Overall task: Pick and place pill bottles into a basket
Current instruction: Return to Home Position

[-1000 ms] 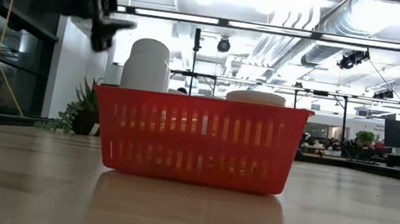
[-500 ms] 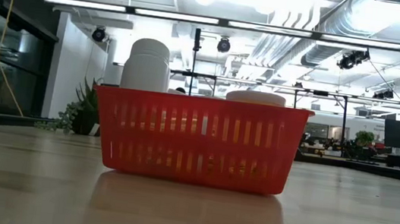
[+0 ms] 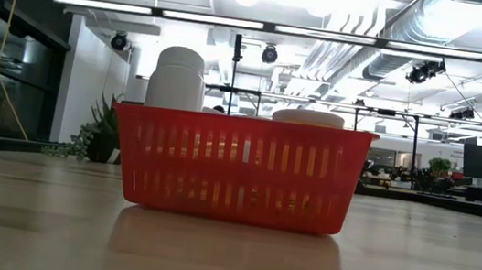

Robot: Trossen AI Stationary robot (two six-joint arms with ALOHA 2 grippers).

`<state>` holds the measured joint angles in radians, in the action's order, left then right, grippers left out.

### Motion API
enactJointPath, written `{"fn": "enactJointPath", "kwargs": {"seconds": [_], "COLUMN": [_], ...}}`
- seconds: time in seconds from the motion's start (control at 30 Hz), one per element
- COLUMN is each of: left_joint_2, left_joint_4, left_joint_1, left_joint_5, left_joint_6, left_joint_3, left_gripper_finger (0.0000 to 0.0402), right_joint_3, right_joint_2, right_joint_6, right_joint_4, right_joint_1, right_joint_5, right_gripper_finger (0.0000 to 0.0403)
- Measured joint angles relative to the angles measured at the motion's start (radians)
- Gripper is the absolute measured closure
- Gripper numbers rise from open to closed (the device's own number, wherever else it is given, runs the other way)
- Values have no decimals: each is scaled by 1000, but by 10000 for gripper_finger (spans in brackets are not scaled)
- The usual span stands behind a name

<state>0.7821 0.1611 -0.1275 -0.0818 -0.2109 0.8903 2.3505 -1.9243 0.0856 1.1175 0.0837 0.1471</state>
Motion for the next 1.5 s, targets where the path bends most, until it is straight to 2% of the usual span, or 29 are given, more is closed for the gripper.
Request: {"fn": "enactJointPath", "kwargs": {"seconds": [0.2,0.37,0.5,0.77,1.03,1.27,1.5], "left_joint_2": [28,34,19,12,14,26,54], "left_joint_4": [23,14,14,21,75,162,195], "left_joint_1": [2,2,3,3,3,3,3], "left_joint_5": [6,9,9,9,-30,-82,-119], "left_joint_6": [-10,-11,-23,-26,-25,-42,-67], "left_joint_3": [-1,-1,-1,-1,-1,-1,-2], "left_gripper_finger": [94,94,94,94,94,94,94], "right_joint_3": [-28,-157,-374,-972,-1416,-1689,-1746], "right_joint_2": [37,141,303,693,954,1130,1228], "right_joint_6": [-24,-11,22,161,325,400,425], "right_joint_4": [15,-4,-155,-651,-923,-1178,-1177], "right_joint_1": [-1,-10,-12,-1,0,2,2], "right_joint_5": [13,50,57,27,49,91,98], "right_gripper_finger": [147,147,147,147,147,147,147]}}
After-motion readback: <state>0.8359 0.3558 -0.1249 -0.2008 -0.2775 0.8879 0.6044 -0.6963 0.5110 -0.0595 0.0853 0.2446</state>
